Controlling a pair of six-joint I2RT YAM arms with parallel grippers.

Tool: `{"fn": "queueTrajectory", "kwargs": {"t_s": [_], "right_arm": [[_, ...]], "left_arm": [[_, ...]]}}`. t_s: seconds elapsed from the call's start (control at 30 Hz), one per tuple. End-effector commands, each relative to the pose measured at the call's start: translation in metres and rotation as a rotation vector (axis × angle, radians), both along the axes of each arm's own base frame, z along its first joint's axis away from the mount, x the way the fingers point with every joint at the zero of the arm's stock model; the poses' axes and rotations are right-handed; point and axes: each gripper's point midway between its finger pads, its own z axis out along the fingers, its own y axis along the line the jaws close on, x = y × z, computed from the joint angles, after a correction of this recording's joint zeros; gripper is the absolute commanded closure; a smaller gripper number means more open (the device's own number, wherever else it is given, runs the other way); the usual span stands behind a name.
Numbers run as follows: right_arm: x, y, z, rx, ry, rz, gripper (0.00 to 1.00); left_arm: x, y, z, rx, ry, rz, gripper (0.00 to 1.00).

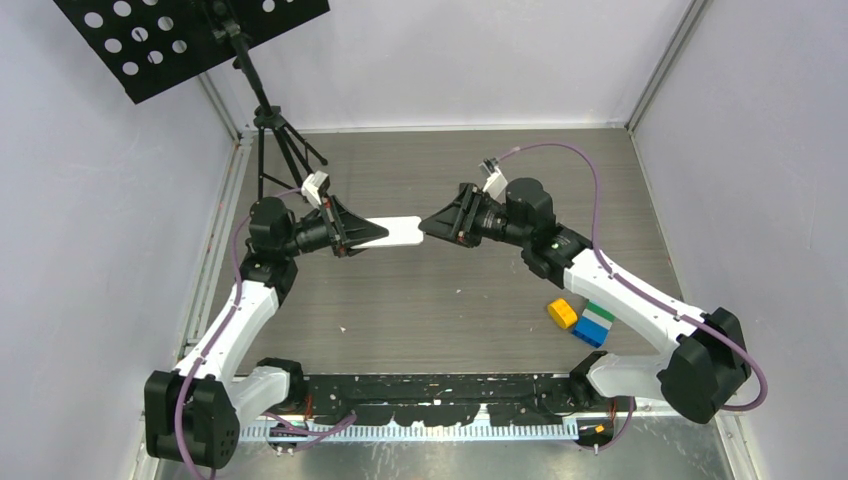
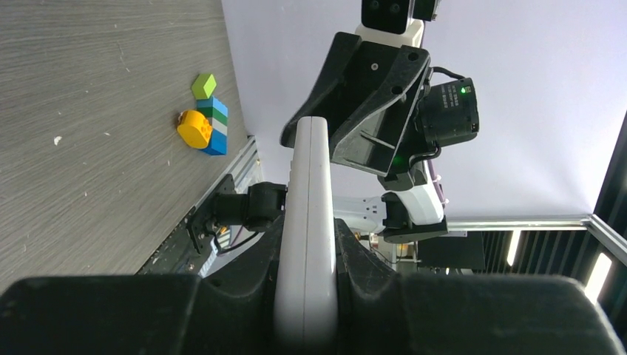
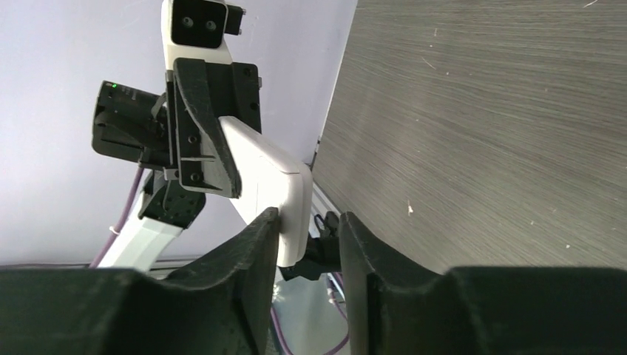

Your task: Load the batteries into the remote control

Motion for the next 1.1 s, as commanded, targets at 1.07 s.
{"fn": "queueTrajectory", "kwargs": {"t_s": [1.07], "right_arm": [[-0.033, 0.065, -0.037, -0.066, -0.054, 0.187, 0.77]], "left_arm": [[-0.022, -0.044, 0.016, -0.014, -0.17, -0.134, 1.0]]}}
